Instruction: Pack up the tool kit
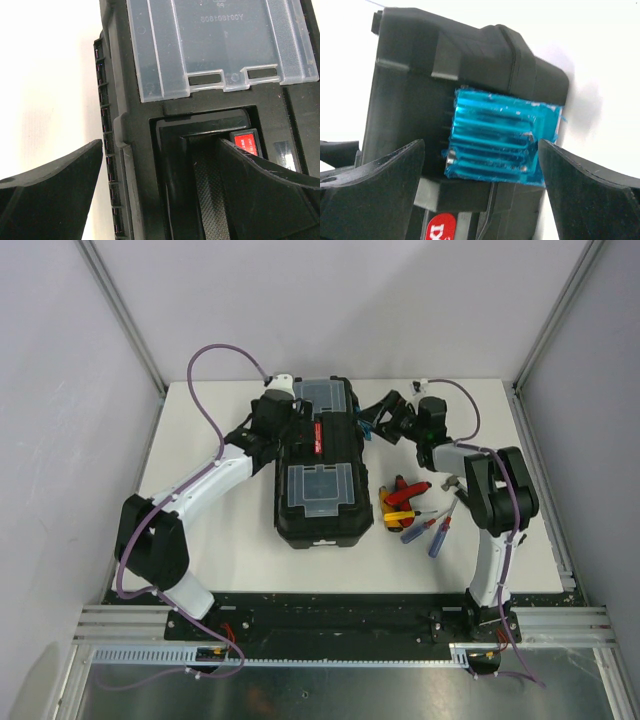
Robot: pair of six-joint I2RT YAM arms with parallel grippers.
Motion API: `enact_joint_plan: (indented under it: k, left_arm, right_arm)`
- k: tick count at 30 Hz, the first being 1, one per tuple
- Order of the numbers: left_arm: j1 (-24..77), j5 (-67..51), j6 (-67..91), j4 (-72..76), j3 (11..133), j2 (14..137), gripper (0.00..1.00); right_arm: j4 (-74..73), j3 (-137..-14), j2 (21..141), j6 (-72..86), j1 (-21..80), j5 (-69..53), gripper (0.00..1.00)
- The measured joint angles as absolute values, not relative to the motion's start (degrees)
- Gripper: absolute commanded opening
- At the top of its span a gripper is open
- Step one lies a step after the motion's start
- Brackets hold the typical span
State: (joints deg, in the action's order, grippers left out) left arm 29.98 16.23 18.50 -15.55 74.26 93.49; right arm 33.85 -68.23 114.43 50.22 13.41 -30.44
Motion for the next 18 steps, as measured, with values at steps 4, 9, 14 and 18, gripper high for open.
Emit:
enact_joint_plan:
  k: [4, 9, 14, 18]
  left_arm:
    - [29.98, 16.21, 18.57, -15.51, 74.24, 93.49, 1.00]
    - [29.98, 16.21, 18.59, -15.46, 74.19, 93.47, 0.99]
    - [29.98, 16.21, 18.57, -15.35, 74.11, 93.47, 0.99]
    - [29.98, 16.23, 18.55, -15.29, 74.08, 93.47, 1.00]
  right_arm:
    - [33.21, -70.61, 116.40, 49.28, 13.54, -29.98, 0.99]
    - [29.12, -71.26, 116.46, 45.98, 14.09, -27.09, 0.99]
    - [27.99, -71.66, 116.25, 44.95, 14.17, -26.48, 0.99]
    - [29.47, -71.66, 116.79, 46.11, 13.96, -28.32, 0.99]
